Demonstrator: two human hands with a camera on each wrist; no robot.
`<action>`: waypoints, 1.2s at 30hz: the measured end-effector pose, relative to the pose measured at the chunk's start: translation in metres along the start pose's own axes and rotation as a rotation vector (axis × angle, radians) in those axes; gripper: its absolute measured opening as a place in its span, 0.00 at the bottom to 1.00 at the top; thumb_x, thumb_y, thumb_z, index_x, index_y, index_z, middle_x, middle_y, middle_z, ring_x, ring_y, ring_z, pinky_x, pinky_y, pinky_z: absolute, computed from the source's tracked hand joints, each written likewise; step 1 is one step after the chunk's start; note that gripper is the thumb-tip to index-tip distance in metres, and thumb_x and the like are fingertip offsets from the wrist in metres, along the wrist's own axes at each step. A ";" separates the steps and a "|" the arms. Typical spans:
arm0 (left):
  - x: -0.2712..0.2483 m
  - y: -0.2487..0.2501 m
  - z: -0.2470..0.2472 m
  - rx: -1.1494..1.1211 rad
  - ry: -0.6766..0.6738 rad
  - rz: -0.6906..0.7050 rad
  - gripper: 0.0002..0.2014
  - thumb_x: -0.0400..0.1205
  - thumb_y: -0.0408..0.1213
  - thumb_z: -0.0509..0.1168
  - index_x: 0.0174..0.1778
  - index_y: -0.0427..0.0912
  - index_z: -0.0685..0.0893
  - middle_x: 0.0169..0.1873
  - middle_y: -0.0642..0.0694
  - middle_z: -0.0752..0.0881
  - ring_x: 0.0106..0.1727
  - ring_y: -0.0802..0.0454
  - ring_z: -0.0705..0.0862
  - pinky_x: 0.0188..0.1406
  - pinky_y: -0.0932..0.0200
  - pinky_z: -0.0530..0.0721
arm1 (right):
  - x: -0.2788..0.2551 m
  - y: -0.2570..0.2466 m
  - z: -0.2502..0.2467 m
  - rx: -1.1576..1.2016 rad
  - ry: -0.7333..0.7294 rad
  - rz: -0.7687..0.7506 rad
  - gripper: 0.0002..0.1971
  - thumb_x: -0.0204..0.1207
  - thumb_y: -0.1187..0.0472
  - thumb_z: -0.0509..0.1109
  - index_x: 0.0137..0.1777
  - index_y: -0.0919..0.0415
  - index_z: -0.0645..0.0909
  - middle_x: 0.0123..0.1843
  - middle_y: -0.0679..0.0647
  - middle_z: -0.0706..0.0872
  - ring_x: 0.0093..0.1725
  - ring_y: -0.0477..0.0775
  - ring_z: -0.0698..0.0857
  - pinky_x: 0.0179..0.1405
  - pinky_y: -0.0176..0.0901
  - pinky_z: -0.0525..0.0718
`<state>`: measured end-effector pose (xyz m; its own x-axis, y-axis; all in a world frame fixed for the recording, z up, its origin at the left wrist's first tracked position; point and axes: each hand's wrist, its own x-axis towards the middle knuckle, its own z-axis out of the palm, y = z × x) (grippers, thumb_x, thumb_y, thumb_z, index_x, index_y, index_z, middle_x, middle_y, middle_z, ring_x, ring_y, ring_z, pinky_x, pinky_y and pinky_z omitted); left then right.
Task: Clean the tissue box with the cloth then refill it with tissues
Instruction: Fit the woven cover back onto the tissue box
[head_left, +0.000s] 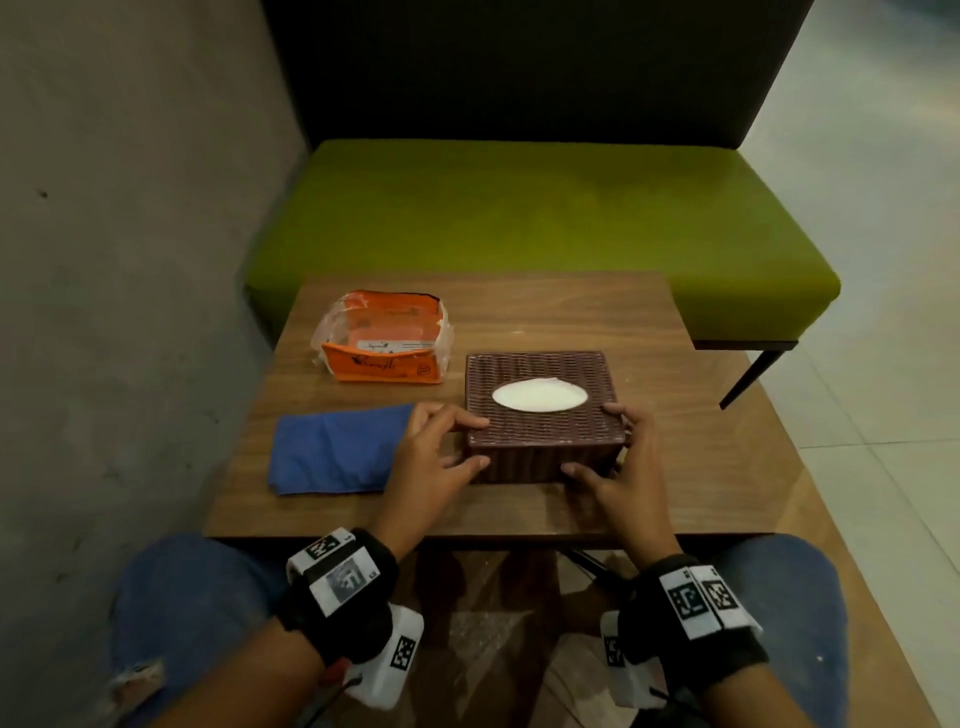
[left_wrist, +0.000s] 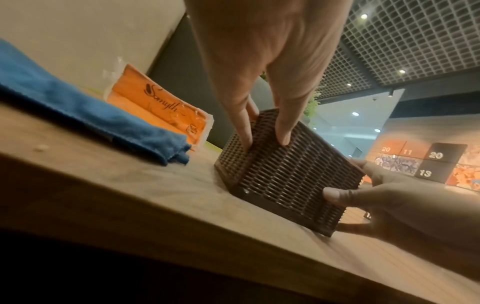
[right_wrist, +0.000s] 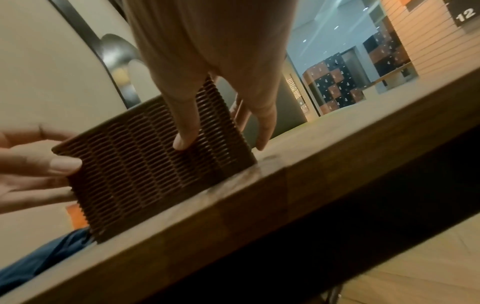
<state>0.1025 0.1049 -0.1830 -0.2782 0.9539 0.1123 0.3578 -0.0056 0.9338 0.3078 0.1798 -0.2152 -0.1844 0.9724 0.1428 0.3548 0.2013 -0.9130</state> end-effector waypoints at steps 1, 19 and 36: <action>-0.001 0.000 0.000 0.024 -0.003 -0.007 0.15 0.74 0.28 0.73 0.52 0.50 0.83 0.57 0.48 0.74 0.62 0.62 0.77 0.50 0.74 0.82 | -0.002 0.000 0.000 -0.027 -0.002 -0.015 0.39 0.62 0.66 0.84 0.67 0.43 0.66 0.67 0.47 0.70 0.70 0.51 0.72 0.71 0.60 0.77; 0.093 0.063 0.045 1.182 -0.322 0.258 0.10 0.79 0.42 0.65 0.55 0.50 0.86 0.77 0.47 0.66 0.77 0.43 0.60 0.67 0.39 0.65 | 0.039 -0.052 0.012 -0.647 -0.368 -0.039 0.60 0.59 0.24 0.68 0.85 0.53 0.48 0.88 0.46 0.44 0.86 0.47 0.41 0.80 0.70 0.52; 0.099 0.047 0.021 0.503 -0.342 0.245 0.06 0.74 0.43 0.66 0.43 0.48 0.79 0.48 0.47 0.81 0.50 0.52 0.77 0.54 0.50 0.78 | 0.039 -0.048 0.011 -0.575 -0.334 -0.047 0.62 0.56 0.22 0.67 0.85 0.55 0.51 0.87 0.47 0.49 0.86 0.47 0.43 0.82 0.64 0.58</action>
<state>0.1105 0.2058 -0.1356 0.1342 0.9849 0.1097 0.7711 -0.1734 0.6127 0.2734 0.2063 -0.1702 -0.4533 0.8907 -0.0330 0.7544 0.3637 -0.5465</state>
